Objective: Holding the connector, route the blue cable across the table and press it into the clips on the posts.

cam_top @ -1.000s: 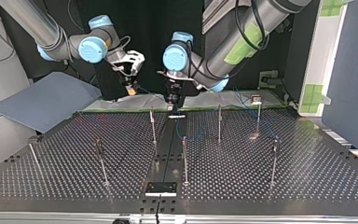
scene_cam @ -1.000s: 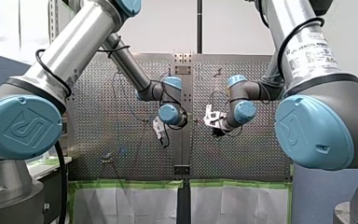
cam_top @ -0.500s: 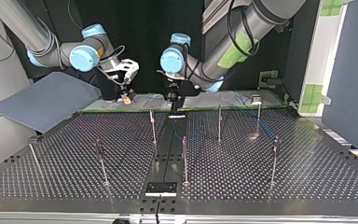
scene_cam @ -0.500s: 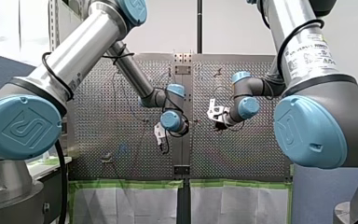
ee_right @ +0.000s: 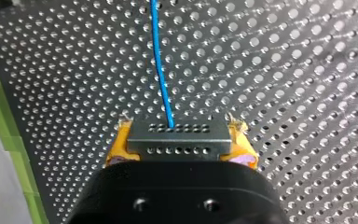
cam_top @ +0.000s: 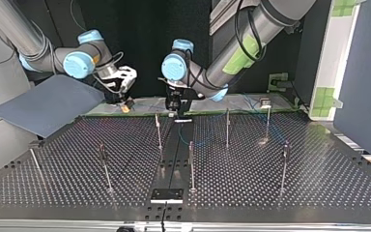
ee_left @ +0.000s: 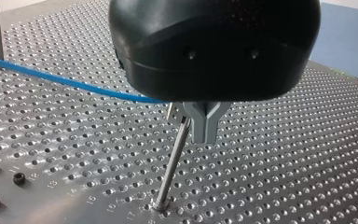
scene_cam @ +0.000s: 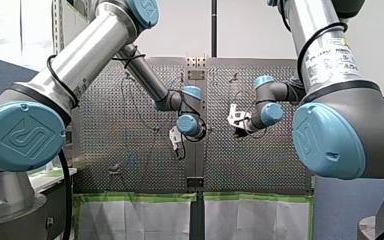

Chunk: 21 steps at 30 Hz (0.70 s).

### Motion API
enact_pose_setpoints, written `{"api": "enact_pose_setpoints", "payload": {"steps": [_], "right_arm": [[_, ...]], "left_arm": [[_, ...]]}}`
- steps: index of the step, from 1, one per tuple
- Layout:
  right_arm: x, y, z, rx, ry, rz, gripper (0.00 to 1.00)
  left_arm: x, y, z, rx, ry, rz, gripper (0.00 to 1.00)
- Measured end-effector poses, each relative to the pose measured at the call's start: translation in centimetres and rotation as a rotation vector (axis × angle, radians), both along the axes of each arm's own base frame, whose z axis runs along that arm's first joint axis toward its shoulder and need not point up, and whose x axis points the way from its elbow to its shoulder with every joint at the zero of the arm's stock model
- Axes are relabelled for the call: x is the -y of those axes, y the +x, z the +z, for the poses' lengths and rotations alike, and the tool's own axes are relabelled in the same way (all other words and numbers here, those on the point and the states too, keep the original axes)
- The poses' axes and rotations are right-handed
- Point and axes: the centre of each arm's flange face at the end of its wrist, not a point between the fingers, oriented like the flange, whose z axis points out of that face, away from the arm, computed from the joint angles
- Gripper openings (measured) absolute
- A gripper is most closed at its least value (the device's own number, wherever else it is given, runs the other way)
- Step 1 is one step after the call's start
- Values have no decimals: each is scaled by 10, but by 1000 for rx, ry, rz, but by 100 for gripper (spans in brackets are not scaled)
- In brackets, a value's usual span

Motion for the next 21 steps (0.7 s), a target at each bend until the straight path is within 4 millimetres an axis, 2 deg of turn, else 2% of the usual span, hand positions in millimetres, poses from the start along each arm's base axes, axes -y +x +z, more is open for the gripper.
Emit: {"api": "enact_pose_setpoints", "payload": {"steps": [6, 14, 21], "right_arm": [[10, -1, 4, 3, 4, 2, 0], [19, 1, -3, -18, 30, 5, 0], [27, 3, 3, -11, 17, 2, 0]], "left_arm": [[-3, 6, 2, 10, -12, 3, 0], [-9, 20, 5, 22, -31, 3, 0], [-8, 38, -8, 6, -26, -7, 0]]}}
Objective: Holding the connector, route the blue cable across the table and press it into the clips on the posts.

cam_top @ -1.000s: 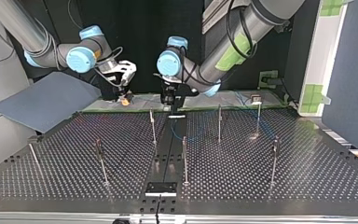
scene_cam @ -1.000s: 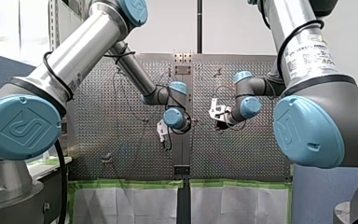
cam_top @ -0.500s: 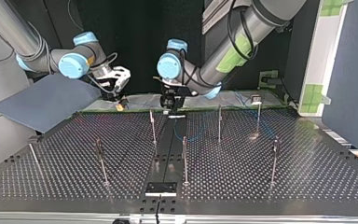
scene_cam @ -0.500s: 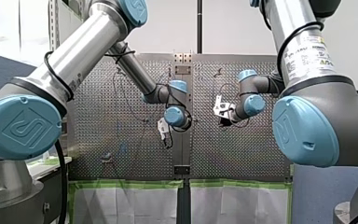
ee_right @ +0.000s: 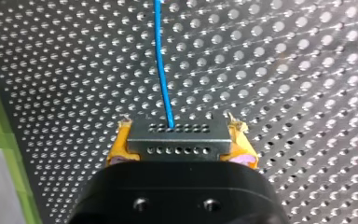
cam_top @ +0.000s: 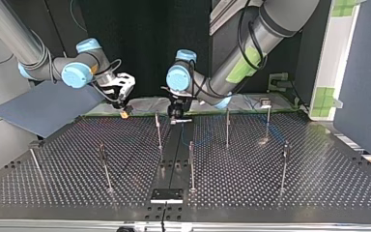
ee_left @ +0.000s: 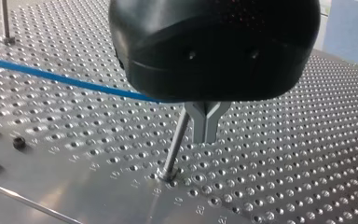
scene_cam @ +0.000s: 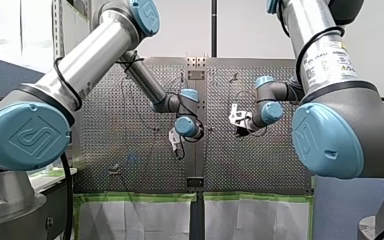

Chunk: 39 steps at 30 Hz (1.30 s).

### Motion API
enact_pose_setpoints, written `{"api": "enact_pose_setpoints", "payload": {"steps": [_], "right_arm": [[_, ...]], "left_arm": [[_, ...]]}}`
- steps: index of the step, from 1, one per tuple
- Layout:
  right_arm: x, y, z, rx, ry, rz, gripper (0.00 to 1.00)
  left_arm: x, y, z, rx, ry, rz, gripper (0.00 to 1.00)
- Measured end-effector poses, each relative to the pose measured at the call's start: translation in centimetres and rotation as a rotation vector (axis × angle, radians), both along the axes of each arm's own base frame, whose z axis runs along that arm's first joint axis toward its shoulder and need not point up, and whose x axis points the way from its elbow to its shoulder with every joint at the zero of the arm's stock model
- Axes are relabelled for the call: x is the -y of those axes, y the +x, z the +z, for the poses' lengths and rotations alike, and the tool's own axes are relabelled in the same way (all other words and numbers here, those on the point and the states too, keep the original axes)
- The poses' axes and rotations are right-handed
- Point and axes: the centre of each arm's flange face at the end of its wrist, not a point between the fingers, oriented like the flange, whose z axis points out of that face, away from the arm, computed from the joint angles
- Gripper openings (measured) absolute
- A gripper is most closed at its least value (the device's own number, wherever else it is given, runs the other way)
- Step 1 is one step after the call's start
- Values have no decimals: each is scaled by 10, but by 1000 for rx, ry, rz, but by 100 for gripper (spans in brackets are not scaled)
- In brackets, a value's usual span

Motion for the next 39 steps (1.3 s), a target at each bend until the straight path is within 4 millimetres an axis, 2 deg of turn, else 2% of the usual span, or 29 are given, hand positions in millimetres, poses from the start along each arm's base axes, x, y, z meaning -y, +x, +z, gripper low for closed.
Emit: {"api": "enact_pose_setpoints", "payload": {"steps": [4, 12, 14, 15, 17, 18, 20, 21, 23, 24, 25, 34, 39], "right_arm": [[8, 1, 8, 11, -15, -6, 0], [23, -10, 15, 24, -28, -34, 0], [25, -12, 15, 24, -29, -38, 0], [25, -13, 15, 25, -29, -40, 0], [26, -14, 15, 25, -29, -41, 0], [26, -14, 15, 24, -29, -42, 0], [26, -14, 15, 23, -28, -42, 0], [26, -14, 15, 22, -28, -42, 0], [25, -14, 15, 21, -26, -41, 0], [25, -14, 15, 21, -26, -41, 0], [25, -15, 15, 21, -25, -42, 0], [26, -22, 13, 9, 3, -54, 0], [30, -31, 13, 4, 9, -75, 0]], "left_arm": [[-1, 13, -1, 9, -6, 9, 0], [-7, 40, 20, 31, -17, 32, 0], [-8, 42, 21, 30, -16, 33, 7], [-8, 42, 22, 28, -14, 33, 7], [-7, 41, 22, 25, -9, 32, 25], [-7, 40, 21, 23, -5, 31, 25], [-5, 38, 21, 15, 9, 29, 50], [-5, 36, 20, 12, 17, 28, 50], [-3, 32, 19, 2, 37, 25, 88], [-2, 30, 19, -3, 47, 24, 88], [-1, 28, 18, -7, 58, 23, 100], [2, 12, 20, -52, 134, 50, 100], [5, -10, 30, -74, 167, 58, 100]]}}
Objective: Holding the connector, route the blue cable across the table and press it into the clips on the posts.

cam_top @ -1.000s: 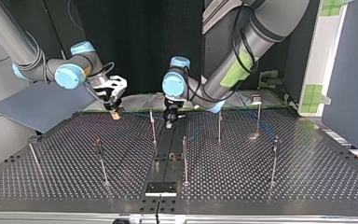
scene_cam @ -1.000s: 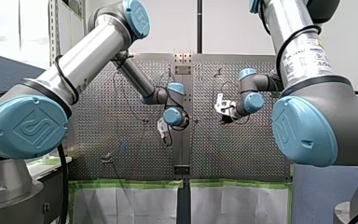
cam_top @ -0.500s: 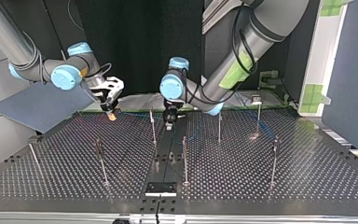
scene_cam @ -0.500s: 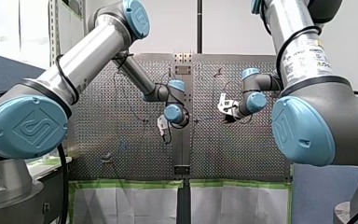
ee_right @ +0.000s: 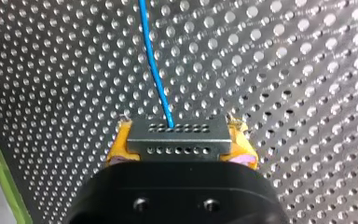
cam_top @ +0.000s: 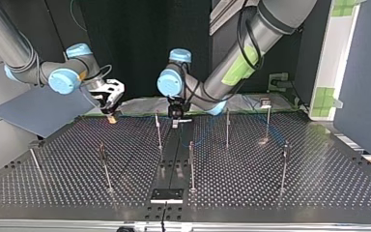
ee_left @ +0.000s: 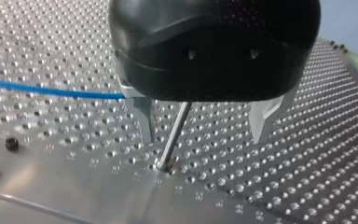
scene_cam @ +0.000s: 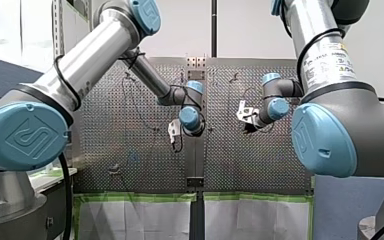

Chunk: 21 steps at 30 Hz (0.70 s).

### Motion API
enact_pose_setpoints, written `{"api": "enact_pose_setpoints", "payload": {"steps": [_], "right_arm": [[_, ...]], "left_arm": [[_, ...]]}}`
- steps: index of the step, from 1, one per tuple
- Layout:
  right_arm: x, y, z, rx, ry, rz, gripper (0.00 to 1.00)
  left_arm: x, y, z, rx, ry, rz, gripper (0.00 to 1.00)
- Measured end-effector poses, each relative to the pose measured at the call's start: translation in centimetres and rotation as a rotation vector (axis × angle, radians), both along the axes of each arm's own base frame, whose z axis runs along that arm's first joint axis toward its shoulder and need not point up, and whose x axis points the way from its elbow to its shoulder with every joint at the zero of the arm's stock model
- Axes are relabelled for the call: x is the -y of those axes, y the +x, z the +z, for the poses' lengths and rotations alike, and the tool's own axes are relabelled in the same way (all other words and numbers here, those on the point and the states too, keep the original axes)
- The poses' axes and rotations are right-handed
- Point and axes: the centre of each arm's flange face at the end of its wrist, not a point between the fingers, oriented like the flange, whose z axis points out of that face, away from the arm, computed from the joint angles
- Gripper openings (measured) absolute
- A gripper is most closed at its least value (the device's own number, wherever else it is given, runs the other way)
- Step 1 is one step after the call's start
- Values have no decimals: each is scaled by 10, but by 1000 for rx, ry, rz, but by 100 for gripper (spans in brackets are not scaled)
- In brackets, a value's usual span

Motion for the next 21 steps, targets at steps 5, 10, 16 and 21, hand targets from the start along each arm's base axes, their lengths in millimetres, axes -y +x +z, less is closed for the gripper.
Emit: {"api": "enact_pose_setpoints", "payload": {"steps": [5, 10, 16, 21], "right_arm": [[5, -8, 0, 0, 3, -22, 0], [9, -16, 0, 1, 3, -37, 0], [11, -20, 0, 0, 4, -44, 0], [12, -22, 0, 1, 5, -47, 0]], "left_arm": [[6, -25, 10, -11, 17, -19, 100], [14, -59, 21, -27, 39, -39, 100], [33, -82, 37, 14, 19, -50, 100], [58, -94, 53, 65, -20, -63, 100]]}}
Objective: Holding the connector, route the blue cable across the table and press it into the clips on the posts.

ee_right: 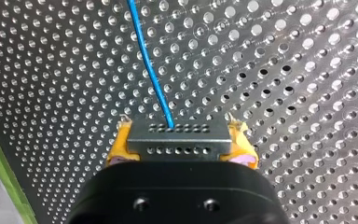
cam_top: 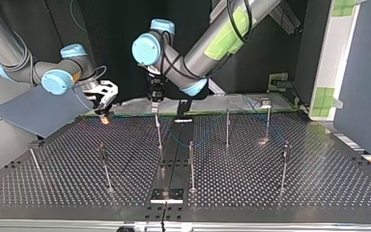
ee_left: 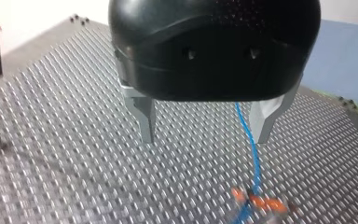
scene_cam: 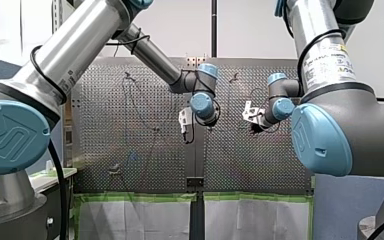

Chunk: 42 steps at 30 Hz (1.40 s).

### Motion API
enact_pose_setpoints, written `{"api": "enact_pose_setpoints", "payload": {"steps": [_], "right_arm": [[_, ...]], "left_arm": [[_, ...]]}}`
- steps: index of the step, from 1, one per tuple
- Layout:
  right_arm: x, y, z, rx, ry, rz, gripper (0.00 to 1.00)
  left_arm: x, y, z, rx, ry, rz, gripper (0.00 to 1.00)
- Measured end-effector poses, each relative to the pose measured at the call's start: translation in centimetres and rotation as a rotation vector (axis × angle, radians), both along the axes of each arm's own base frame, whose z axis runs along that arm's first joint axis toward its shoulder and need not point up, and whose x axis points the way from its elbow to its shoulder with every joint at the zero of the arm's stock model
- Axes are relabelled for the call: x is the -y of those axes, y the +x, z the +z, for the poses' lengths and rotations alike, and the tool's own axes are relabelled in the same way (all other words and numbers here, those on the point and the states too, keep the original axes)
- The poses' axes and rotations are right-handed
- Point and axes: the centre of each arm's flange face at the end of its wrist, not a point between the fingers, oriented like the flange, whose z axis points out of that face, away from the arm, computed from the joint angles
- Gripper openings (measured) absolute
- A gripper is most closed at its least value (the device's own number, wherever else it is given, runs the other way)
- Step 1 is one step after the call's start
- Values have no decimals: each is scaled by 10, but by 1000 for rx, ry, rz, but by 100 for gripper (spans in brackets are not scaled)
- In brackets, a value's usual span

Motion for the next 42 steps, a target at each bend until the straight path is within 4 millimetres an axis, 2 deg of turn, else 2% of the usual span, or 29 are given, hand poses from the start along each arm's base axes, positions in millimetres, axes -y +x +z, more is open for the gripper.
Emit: {"api": "enact_pose_setpoints", "payload": {"steps": [6, 9, 12, 18, 28, 42], "right_arm": [[4, -8, 1, 1, -1, -14, 0], [6, -12, 2, 1, -4, -21, 0], [7, -14, 7, 4, -10, -25, 0], [7, -16, 18, 14, -24, -19, 0], [6, -14, 19, 17, -26, -9, 0], [4, -10, 19, 19, -25, -3, 0]], "left_arm": [[29, -16, 21, 27, -29, -33, 100], [36, -13, 28, 36, -42, -36, 100], [41, -10, 27, 29, -35, -36, 100], [52, -7, 14, 1, 0, -26, 100], [68, 4, -14, -55, 41, -33, 100], [78, 49, -49, -78, -14, -28, 100]]}}
